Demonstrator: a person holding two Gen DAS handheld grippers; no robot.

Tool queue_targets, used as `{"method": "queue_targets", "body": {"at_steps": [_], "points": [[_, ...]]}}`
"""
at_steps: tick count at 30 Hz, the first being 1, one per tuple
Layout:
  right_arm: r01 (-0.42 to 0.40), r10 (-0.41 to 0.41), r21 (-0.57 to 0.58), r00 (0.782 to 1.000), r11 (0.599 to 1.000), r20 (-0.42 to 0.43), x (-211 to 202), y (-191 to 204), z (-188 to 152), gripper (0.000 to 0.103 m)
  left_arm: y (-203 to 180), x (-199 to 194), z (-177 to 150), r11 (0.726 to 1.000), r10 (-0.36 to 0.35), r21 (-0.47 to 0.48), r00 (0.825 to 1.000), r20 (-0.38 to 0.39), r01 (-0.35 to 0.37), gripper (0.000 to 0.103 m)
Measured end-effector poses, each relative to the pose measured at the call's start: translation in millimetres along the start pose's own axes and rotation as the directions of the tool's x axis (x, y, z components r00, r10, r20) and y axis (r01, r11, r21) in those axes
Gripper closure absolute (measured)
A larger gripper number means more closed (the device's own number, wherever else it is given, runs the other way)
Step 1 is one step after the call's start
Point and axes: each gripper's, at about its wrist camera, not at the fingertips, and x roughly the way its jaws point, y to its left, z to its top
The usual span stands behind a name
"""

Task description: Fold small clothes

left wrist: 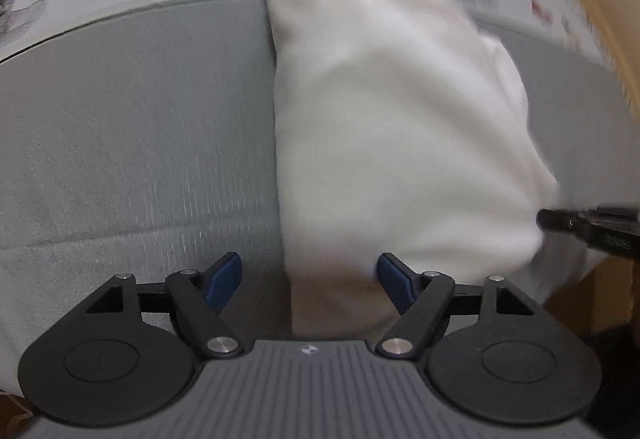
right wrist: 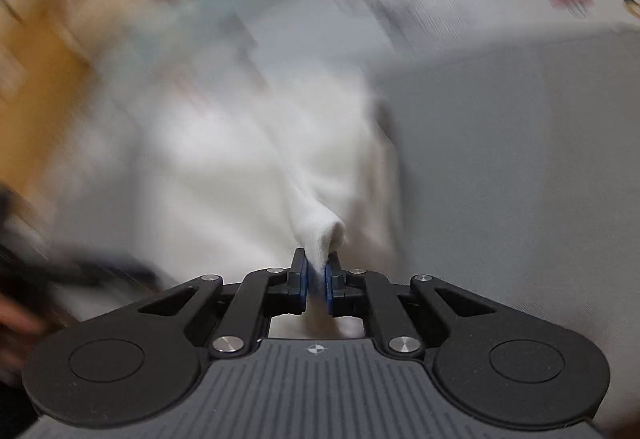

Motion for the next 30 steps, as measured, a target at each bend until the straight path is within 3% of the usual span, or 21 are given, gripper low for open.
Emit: {"method": "queue_targets", "body": {"at_steps": [1, 3, 5, 7, 10, 11, 13, 15, 19, 21, 24, 30], "points": [[0.103, -0.105, -0.026, 0.991, 0.994, -0.078, 15, -1, -5, 0.095, -3, 5, -2, 0.999, 0.037, 0.035, 0.999, -0.021, -0.036, 0.023], [0.242, -0.253, -0.106, 0.962, 0.964, -0.1, 25, 0, -8, 0.095, -6, 10, -5, 0.995, 0.073, 0.073, 0.997, -0.035, -0.07, 0.022], [0.237, -0.242, -0.101, 0.969, 0.966, -0.043, 17, -2, -5, 0.094, -3, 2, -2, 0.998, 0.032, 0.048, 0.999, -0.006, -0.031, 0.023], [0.206, -0.203, -0.034, 0.976, 0.978, 0.073, -2, -4, 2, 0.094, 6, -11, 3, 0.999, -0.045, -0.011, 0.997, 0.061, 0.045, 0.022], [0.131, -0.138, 0.049, 0.964, 0.99, 0.228, -26, -4, 11, 0.078, 23, -23, 10, 0.986, -0.106, -0.115, 0.984, 0.146, 0.123, 0.022], [0.114, -0.127, 0.066, 0.958, 0.991, 0.258, -29, -3, 14, 0.071, 29, -24, 13, 0.979, -0.108, -0.151, 0.98, 0.166, 0.134, 0.022], [0.084, -0.106, 0.087, 0.953, 0.993, 0.285, -31, -4, 17, 0.067, 40, -23, 16, 0.968, -0.105, -0.206, 0.976, 0.191, 0.144, 0.022], [0.072, -0.098, 0.105, 0.958, 0.992, 0.27, -24, -1, 20, 0.061, 44, -19, 18, 0.958, -0.11, -0.237, 0.972, 0.208, 0.16, 0.022], [0.079, -0.1, 0.101, 0.97, 0.992, 0.224, -9, 15, 24, 0.06, 46, -10, 21, 0.935, -0.145, -0.28, 0.956, 0.256, 0.217, 0.022], [0.089, -0.108, 0.1, 0.973, 0.991, 0.206, -3, 20, 27, 0.051, 47, -6, 25, 0.923, -0.147, -0.306, 0.947, 0.284, 0.235, 0.022], [0.122, -0.137, 0.098, 0.977, 0.988, 0.163, 13, 24, 33, 0.05, 53, -2, 34, 0.901, -0.156, -0.347, 0.941, 0.302, 0.26, 0.022], [0.195, -0.208, 0.116, 0.972, 0.974, 0.112, 37, 26, 42, 0.047, 63, 21, 48, 0.87, -0.19, -0.404, 0.949, 0.253, 0.282, 0.021]]}}
